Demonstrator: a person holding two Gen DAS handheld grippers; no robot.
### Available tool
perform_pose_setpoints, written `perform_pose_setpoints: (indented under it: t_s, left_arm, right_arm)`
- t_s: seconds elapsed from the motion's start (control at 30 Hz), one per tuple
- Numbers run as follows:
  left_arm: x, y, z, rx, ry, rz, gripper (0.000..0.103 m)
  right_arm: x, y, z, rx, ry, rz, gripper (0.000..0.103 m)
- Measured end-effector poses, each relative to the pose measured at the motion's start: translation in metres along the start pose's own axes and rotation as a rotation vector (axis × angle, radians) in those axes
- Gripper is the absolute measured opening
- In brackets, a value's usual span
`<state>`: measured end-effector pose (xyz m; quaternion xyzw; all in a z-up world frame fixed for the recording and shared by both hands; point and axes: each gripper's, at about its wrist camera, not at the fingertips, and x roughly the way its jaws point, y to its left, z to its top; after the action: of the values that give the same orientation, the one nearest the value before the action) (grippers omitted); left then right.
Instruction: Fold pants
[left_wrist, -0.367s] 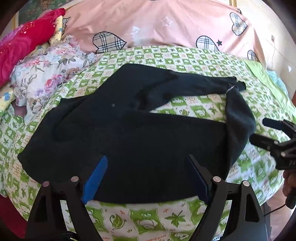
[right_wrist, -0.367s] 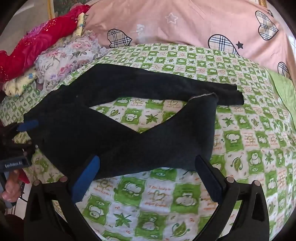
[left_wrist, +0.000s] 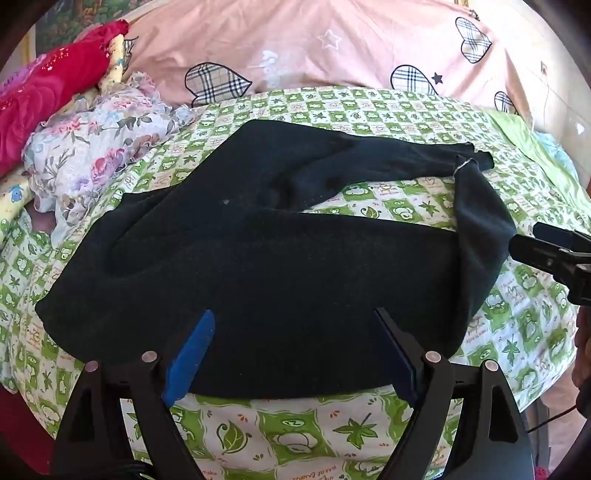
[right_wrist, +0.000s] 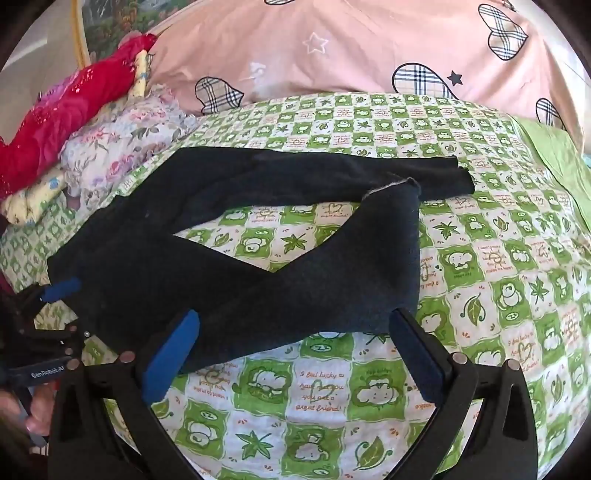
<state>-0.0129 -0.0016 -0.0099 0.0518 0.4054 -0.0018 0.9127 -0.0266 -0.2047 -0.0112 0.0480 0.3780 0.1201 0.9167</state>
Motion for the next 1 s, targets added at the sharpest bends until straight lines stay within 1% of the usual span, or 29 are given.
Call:
perform_pose_setpoints:
  t_s: [0.1,0.17,0.23,1.0]
  left_arm:
    - [0.006,-0.006,-0.001,0.005,0.008,0.005,0.086]
    - [0.005,-0.006,-0.001,0.012,0.004,0.006,0.086]
    - [0.004,-0.006,-0.001,0.016,0.001,0.003,0.086]
    - [0.006,-0.005,0.001,0.013,-0.003,-0.01,0.086]
  right_arm:
    - [-0.004,-0.001,-0.006,-0.002,0.002,0.01,0.102]
    - [0.012,0.012,0.006,0.003,0.034,-0.014,0.102]
    - [0.014,0.013,0.006,0.001,0.037,-0.014,0.102]
    - [0.011,0.012,0.011,0.02,0.029,-0.022,0.102]
